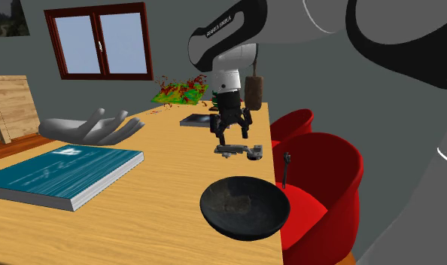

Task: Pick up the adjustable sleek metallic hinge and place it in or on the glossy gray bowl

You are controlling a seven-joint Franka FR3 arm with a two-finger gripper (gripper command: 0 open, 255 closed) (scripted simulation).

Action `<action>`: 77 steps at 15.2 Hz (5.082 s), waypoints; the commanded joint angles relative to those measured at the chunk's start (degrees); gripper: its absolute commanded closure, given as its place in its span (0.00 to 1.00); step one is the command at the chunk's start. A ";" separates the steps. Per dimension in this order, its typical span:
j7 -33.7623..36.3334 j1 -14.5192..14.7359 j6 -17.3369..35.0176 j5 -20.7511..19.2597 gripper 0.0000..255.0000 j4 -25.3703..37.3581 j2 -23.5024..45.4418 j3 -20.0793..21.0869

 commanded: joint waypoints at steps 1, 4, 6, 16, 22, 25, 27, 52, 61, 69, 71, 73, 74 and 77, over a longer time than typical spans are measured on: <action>-0.52 0.88 -1.01 -1.84 0.00 4.49 5.14 1.12; -0.67 1.22 0.22 -2.47 0.00 4.13 6.57 1.37; -0.70 1.13 1.80 -2.43 0.00 2.20 6.21 1.29; -0.73 0.99 4.61 -2.39 0.00 -1.08 5.71 1.16; -0.73 0.98 4.61 -2.40 1.00 -1.07 5.73 1.15; -0.75 0.97 4.64 -2.41 1.00 -1.08 5.74 1.15; -0.73 0.98 4.61 -2.39 1.00 -1.08 5.71 1.16; -1.56 1.41 -13.11 -2.08 1.00 15.63 4.67 1.58; 2.25 4.01 -11.79 3.56 1.00 -3.64 -13.58 3.51; 6.74 7.73 -14.37 9.40 1.00 -15.01 -27.92 6.09; 8.13 8.82 -15.44 11.05 1.00 -17.14 -31.25 6.90; 9.89 10.14 -16.85 13.10 1.00 -19.28 -35.00 7.95; 9.87 10.22 -16.14 13.20 1.00 -20.21 -35.22 8.03; 9.78 10.40 -14.03 13.53 1.00 -22.91 -35.82 8.34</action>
